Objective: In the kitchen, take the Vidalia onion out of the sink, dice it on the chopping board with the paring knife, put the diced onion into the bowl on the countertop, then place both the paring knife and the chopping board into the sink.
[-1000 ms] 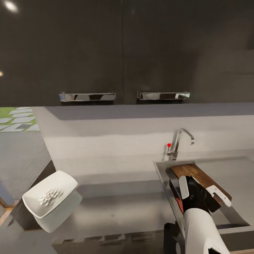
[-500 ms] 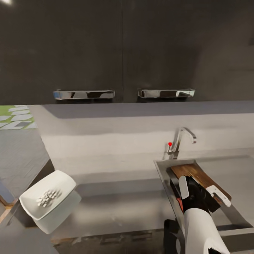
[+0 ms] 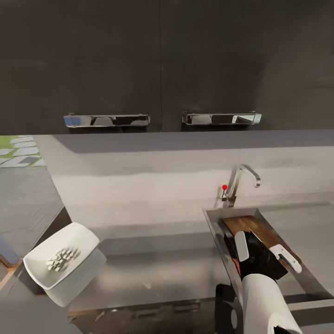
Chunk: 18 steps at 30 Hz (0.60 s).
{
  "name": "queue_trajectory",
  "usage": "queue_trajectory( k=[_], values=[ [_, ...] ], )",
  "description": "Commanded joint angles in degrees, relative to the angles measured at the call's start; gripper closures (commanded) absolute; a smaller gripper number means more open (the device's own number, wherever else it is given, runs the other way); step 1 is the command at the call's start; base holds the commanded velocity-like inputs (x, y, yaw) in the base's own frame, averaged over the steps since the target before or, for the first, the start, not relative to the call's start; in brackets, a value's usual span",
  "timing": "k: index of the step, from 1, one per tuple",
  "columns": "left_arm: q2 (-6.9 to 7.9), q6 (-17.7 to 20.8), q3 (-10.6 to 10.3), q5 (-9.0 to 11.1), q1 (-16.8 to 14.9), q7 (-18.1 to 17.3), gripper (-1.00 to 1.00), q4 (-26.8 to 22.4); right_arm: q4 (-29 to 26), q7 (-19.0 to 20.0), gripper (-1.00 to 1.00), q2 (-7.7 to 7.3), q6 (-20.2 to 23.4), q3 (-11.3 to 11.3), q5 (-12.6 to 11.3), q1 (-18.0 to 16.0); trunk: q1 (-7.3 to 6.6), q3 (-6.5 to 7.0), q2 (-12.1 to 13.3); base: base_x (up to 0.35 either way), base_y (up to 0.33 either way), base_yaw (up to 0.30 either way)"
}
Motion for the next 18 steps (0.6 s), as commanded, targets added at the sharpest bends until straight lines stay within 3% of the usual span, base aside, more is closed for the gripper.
queue_trajectory(
  k=[1,18],
  values=[
    [0.03,-0.08,-0.51,0.56,0.02,0.20,-1.00,-0.10,-0.08,-0.14,1.00,0.04,0.59,-0.08,0.01,-0.05,0.02,-0.19,-0.10,0.000,0.000,0.000],
    [0.03,-0.08,-0.51,0.56,0.02,0.20,-1.00,-0.10,-0.02,-0.05,1.00,0.04,0.59,-0.02,0.00,-0.04,0.02,-1.75,-0.10,0.000,0.000,0.000]
  ],
)
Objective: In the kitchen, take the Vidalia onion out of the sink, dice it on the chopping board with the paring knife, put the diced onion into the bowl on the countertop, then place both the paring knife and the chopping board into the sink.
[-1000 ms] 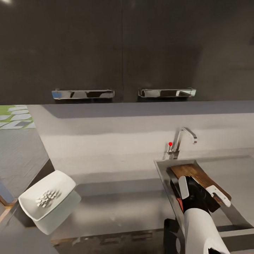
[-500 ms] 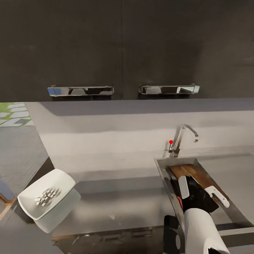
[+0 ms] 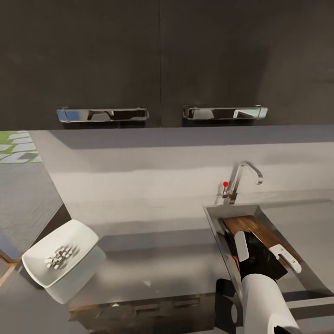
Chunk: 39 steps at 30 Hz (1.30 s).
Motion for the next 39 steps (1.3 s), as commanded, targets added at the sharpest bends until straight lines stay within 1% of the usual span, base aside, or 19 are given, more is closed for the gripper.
queue_trajectory(
  k=[1,39],
  values=[
    [0.03,-0.08,-0.50,0.56,0.02,0.20,-1.00,-0.11,-0.11,-0.15,1.00,0.04,0.59,-0.09,0.02,-0.05,0.02,-0.18,-0.09,0.000,0.000,0.000],
    [0.03,0.01,-0.50,0.58,0.03,0.20,-1.00,-0.11,-0.11,-0.05,1.00,0.04,0.66,-0.09,-0.06,-0.06,0.02,-3.67,-0.09,0.000,0.000,0.000]
  ],
)
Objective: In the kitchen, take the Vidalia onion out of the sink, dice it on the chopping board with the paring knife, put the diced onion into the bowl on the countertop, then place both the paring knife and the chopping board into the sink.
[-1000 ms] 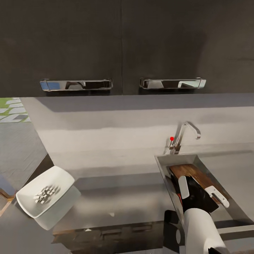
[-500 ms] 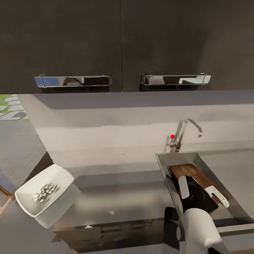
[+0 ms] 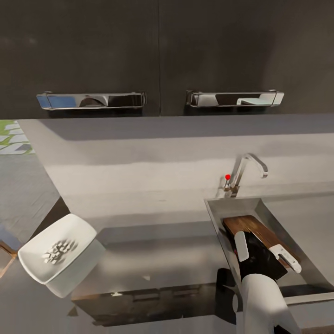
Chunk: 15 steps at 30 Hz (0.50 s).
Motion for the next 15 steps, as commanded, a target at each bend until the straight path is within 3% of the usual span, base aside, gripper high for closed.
queue_trajectory(
  k=[1,13,14,15],
  values=[
    [0.03,-0.08,-0.50,0.56,0.02,0.20,-1.00,-0.11,-0.11,-0.15,1.00,0.04,0.59,-0.09,0.02,-0.05,0.02,-0.18,-0.09,0.000,0.000,0.000],
    [0.03,-0.08,-0.50,0.57,0.02,0.20,-1.00,-0.11,-0.19,-0.15,1.00,0.04,0.60,-0.17,-0.07,-0.05,0.02,-0.75,-0.09,0.000,0.000,0.000],
    [0.03,-0.08,-0.50,0.58,0.02,0.20,-1.00,-0.11,-0.19,-0.15,-1.00,0.04,0.60,-0.17,-0.07,-0.05,0.02,-0.76,-0.09,0.000,0.000,0.000],
    [0.03,-0.08,-0.50,0.56,0.02,0.20,-1.00,-0.11,-0.20,-0.15,-1.00,0.04,0.60,-0.17,-0.07,-0.05,0.02,-0.76,-0.09,0.000,0.000,0.000]
  ],
)
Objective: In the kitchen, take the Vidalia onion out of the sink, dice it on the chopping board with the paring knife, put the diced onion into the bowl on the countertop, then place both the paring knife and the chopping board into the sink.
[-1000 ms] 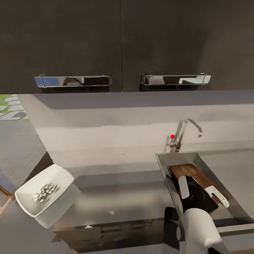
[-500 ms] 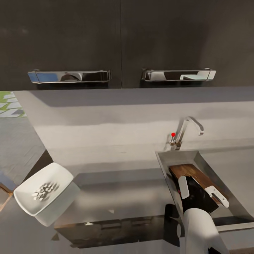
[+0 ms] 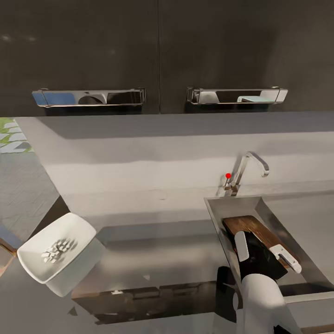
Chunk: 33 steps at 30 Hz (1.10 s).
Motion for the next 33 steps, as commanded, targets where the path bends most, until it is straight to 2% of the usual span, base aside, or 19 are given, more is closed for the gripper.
queue_trajectory(
  k=[1,17,19,21,22,23,25,27,29,31,33],
  values=[
    [0.03,-0.08,-0.50,0.56,0.02,0.20,-1.00,-0.11,-0.13,-0.15,-1.00,0.04,0.60,-0.09,-0.02,-0.04,0.02,-0.08,-0.08,0.000,0.000,0.000],
    [0.03,-0.08,-0.50,0.62,0.03,0.20,-1.00,-0.11,-0.60,-0.15,-1.00,0.04,0.61,0.12,-0.02,-0.05,0.02,-0.08,-0.08,0.000,0.000,0.000],
    [0.03,-0.08,-0.50,0.60,0.03,0.20,-1.00,-0.11,-2.65,-0.15,-1.00,0.04,0.91,1.62,-0.02,-0.05,0.02,-0.08,-0.08,0.000,0.000,0.000],
    [0.03,-0.08,-0.50,0.62,0.03,0.20,-1.00,-0.11,-6.28,-0.05,-1.00,0.04,2.04,3.89,-0.04,-0.05,0.02,-0.08,-0.08,0.000,0.000,0.000],
    [0.03,-0.08,-0.50,0.62,0.02,0.20,-1.00,-0.11,-9.39,0.04,-1.00,0.04,3.66,5.73,-0.24,-0.05,0.02,-0.08,-0.08,0.000,0.000,0.000],
    [0.03,-0.08,-0.50,0.62,0.02,0.20,-1.00,-0.09,-12.63,0.13,-1.00,0.04,5.96,7.59,-0.94,-0.05,0.02,-0.08,-0.08,0.000,0.000,0.000],
    [0.03,-0.08,-0.50,0.63,0.02,0.20,-1.00,-0.05,-18.70,0.28,-1.00,0.04,12.22,10.53,-4.66,-0.05,0.02,-0.08,-0.08,-0.039,0.000,0.000],
    [0.03,-0.08,-0.55,0.58,0.02,0.20,-1.00,-0.03,-25.44,1.87,-1.00,0.04,21.62,12.49,-13.36,-0.05,0.02,-0.08,-0.08,-0.230,0.000,0.000],
    [0.03,-0.08,-0.57,0.56,0.02,0.20,-1.00,-0.03,-27.63,4.44,-1.00,0.04,26.80,13.95,-17.77,-0.05,0.02,-0.08,-0.08,-0.297,0.000,0.000],
    [0.03,-0.08,-0.59,0.55,0.04,0.20,-1.00,-0.02,-28.80,7.94,-1.00,0.04,30.36,16.29,-20.02,-0.05,0.02,-0.08,-0.08,-0.320,0.000,0.000],
    [0.03,-0.08,-0.59,0.55,0.03,0.19,-1.00,-0.02,-29.14,9.59,-1.00,0.04,31.42,17.69,-20.66,-0.05,0.02,-0.08,-0.08,-0.329,0.000,0.000]
  ],
)
